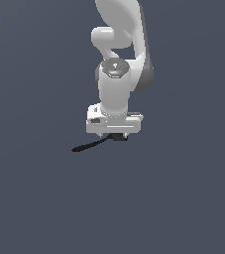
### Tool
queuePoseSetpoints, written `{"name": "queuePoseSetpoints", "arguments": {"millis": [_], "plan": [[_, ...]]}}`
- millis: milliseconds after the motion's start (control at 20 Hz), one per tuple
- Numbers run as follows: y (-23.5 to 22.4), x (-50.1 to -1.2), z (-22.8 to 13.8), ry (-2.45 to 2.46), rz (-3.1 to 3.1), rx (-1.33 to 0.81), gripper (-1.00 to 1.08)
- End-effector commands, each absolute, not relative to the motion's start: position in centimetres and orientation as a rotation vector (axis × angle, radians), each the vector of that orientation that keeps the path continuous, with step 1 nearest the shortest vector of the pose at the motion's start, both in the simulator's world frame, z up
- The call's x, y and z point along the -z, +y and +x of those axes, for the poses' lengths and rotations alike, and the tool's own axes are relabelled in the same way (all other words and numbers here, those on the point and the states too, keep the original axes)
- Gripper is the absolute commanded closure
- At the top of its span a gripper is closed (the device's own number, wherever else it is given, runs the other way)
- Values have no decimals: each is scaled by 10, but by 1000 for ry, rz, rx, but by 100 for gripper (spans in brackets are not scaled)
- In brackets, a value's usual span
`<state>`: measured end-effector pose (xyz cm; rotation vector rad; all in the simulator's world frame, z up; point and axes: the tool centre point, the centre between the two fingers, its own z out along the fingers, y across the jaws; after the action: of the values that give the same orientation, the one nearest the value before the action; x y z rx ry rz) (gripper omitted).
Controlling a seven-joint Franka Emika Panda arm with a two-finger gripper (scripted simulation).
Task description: Pick up the object and move it to a goal position.
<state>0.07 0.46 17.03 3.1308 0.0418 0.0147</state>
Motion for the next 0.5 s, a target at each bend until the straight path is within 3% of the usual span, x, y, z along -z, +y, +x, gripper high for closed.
{"name": "queuePoseSetpoints", "arguments": {"millis": [0,450], "plan": [[5,-170,1,42,3131,-15,-92],[-13,-187,9,34,3138,-52,-92]]}}
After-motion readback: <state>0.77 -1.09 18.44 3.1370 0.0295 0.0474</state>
